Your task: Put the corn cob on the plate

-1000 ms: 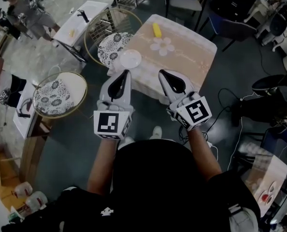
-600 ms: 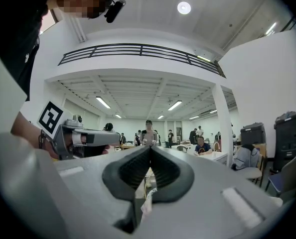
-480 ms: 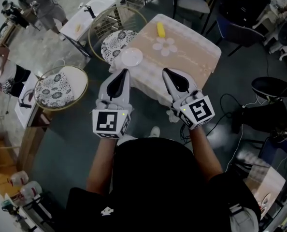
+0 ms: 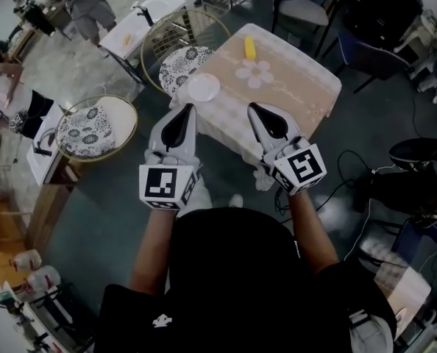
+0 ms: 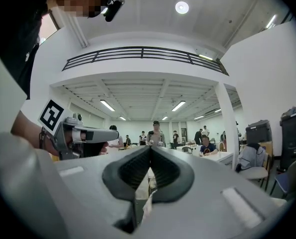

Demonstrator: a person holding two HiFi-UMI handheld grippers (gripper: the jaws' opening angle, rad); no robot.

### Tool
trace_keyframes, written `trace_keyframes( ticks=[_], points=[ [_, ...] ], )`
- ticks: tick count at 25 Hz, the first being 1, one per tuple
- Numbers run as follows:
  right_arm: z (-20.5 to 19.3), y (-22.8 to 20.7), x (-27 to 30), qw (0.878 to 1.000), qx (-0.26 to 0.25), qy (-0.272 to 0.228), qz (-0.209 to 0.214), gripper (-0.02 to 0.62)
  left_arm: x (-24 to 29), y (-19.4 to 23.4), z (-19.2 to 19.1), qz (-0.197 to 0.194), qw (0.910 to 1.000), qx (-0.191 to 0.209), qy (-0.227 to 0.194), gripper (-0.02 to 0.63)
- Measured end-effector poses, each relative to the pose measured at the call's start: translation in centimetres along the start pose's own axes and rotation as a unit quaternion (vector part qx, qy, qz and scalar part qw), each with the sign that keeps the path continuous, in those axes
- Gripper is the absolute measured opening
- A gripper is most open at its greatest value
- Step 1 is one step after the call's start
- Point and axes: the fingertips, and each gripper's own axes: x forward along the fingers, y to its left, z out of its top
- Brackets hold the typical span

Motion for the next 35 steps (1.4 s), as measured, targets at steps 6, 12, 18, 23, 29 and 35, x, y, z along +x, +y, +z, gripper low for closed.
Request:
trace_keyframes(
  ticks=[6, 12, 18, 23, 29, 35],
  points=[
    [-0.5, -0.5, 0.2, 1.0, 0.004, 0.003, 0.001, 0.002, 0.6, 0.2, 0.0, 0.003, 1.0, -0.001, -0.001, 0.009],
    [-0.7, -0.8, 1.1, 1.0, 0.0, 0.006, -0.001, 0.002, 1.4, 0.7, -0.1, 0.001, 1.0, -0.007, -0.006, 0.009],
    [-1.0, -1.7, 2.7, 1.0, 0.005, 0.006, -0.006, 0.002, 3.2, 1.8, -1.2, -0.007, 0.9998, -0.016, 0.001, 0.009],
    [-1.6, -3.0, 4.4, 1.0, 0.005, 0.016, -0.014, 0.002, 5.0, 2.8, -1.5, -0.016, 0.9997, -0.018, 0.004, 0.009],
    [-1.8, -4.4, 7.6, 0.999, 0.009, 0.021, -0.025, 0.002, 7.5, 5.6, -1.8, -0.027, 0.9984, -0.049, 0.003, 0.009],
    [-1.9, -5.5, 10.5, 0.999, 0.008, 0.031, -0.039, 0.002, 10.0, 7.6, -2.1, -0.046, 0.9978, -0.047, 0.007, 0.009]
  ],
)
